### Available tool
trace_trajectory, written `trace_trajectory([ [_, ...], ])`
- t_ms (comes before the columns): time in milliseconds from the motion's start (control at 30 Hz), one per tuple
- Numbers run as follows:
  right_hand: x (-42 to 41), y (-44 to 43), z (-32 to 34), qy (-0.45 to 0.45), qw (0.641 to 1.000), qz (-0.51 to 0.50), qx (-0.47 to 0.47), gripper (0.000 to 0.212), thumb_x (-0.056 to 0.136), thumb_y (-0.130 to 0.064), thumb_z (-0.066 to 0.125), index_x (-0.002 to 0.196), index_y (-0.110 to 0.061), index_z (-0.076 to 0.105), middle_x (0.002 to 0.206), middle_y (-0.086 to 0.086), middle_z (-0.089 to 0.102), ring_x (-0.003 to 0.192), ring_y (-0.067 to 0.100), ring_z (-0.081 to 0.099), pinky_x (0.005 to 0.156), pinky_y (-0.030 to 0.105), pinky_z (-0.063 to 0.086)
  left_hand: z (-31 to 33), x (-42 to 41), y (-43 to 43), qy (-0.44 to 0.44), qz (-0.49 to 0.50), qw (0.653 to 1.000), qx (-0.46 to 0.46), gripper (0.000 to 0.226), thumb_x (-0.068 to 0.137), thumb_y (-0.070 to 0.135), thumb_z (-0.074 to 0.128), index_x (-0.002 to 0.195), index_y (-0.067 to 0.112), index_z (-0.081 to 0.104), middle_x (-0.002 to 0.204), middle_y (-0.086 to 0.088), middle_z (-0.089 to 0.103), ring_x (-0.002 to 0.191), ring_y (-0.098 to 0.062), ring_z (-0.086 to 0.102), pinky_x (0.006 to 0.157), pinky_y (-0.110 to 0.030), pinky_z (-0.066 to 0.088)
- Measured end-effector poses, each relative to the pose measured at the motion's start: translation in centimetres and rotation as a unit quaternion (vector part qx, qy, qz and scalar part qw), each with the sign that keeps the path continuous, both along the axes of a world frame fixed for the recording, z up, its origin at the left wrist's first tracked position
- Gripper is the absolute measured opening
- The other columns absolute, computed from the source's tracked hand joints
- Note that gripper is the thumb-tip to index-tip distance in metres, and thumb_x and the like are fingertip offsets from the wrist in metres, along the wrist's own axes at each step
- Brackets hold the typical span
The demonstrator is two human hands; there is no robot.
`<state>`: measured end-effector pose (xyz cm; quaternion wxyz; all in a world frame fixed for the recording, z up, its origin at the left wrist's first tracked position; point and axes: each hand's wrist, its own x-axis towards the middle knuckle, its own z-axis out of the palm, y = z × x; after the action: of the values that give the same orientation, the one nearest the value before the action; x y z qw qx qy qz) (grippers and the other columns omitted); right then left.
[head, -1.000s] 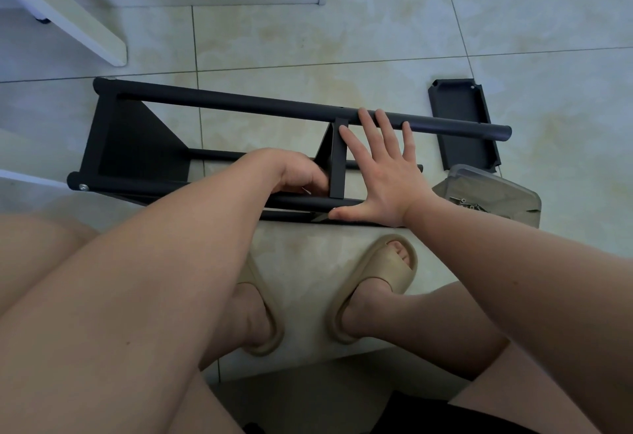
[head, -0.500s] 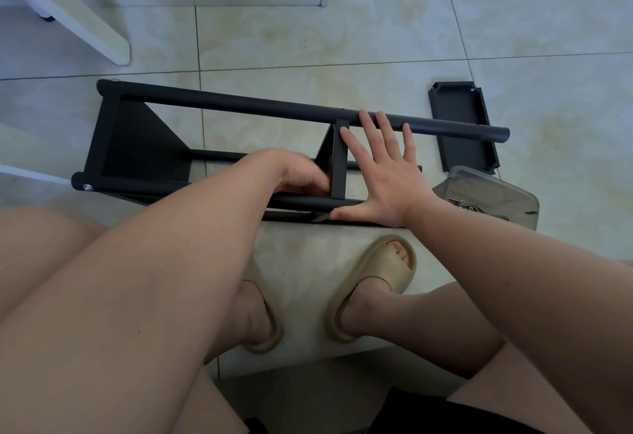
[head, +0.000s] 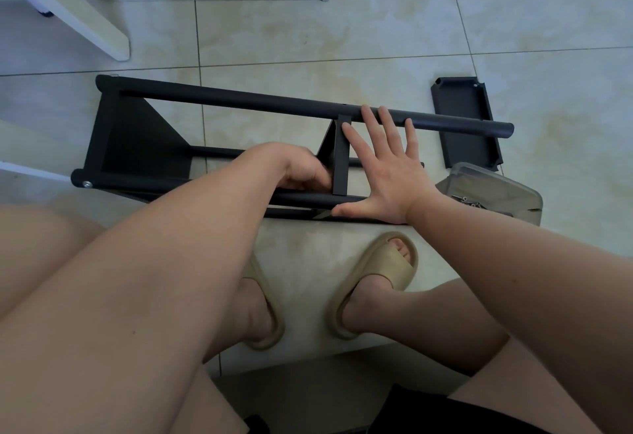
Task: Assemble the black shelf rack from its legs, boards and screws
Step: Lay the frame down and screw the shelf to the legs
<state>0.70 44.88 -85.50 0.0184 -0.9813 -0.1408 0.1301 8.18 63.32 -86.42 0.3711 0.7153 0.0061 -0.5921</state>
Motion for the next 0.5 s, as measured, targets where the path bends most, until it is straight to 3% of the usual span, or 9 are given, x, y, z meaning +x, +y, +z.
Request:
trace_trajectory([
  [167, -0.04, 0.07, -0.04, -0.001, 1.0, -0.001, 0.002, 0.132, 0.059, -0.104, 0.028, 0.162, -0.028, -0.004, 0.169, 0.009, -0.016, 0.154, 0.033, -0.019, 0.121, 0.063, -0.01, -0.08, -0.02, -0.1, -0.002, 0.014, 1.0, -0.016, 0.018, 0.089, -0.002, 0.057, 0.078, 0.01, 0.064, 0.054, 0.0, 0.066, 0.047, -0.009, 0.064, 0.046, -0.014, 0.047],
  [267, 0.01, 0.0, 0.05, 0.0, 1.0, -0.002, -0.002, 0.132, 0.06, -0.103, 0.029, 0.162, -0.027, -0.005, 0.169, 0.009, -0.017, 0.154, 0.033, -0.02, 0.121, 0.063, -0.01, -0.15, 0.0, 0.0, -0.008, 0.008, 1.0, -0.01, 0.015, 0.088, 0.0, 0.06, 0.08, 0.011, 0.067, 0.057, 0.0, 0.067, 0.05, -0.009, 0.064, 0.05, -0.015, 0.048],
  [333, 0.04, -0.04, 0.12, 0.003, 1.0, -0.002, -0.003, 0.132, 0.06, -0.103, 0.029, 0.162, -0.028, -0.006, 0.169, 0.009, -0.018, 0.154, 0.033, -0.021, 0.121, 0.063, -0.011, -0.19, 0.01, 0.06, -0.004, 0.002, 1.0, -0.005, 0.01, 0.087, 0.005, 0.062, 0.084, 0.011, 0.069, 0.063, 0.0, 0.069, 0.059, -0.012, 0.067, 0.06, -0.02, 0.053],
  [433, -0.03, 0.04, 0.16, 0.003, 1.0, -0.001, 0.0, 0.131, 0.06, -0.103, 0.03, 0.162, -0.028, -0.005, 0.169, 0.009, -0.017, 0.154, 0.033, -0.02, 0.121, 0.063, -0.011, -0.24, -0.03, 0.14, 0.008, -0.015, 1.0, 0.009, 0.014, 0.086, 0.014, 0.066, 0.097, 0.009, 0.072, 0.08, -0.005, 0.073, 0.085, -0.024, 0.067, 0.092, -0.035, 0.052],
  [500, -0.06, 0.06, 0.16, 0.004, 1.0, -0.001, 0.001, 0.131, 0.06, -0.103, 0.03, 0.162, -0.027, -0.004, 0.169, 0.009, -0.018, 0.154, 0.032, -0.021, 0.121, 0.063, -0.011, -0.18, 0.0, 0.25, 0.019, -0.038, 0.999, 0.01, 0.021, 0.086, 0.017, 0.064, 0.102, 0.008, 0.072, 0.086, -0.006, 0.074, 0.094, -0.028, 0.066, 0.095, -0.036, 0.049],
])
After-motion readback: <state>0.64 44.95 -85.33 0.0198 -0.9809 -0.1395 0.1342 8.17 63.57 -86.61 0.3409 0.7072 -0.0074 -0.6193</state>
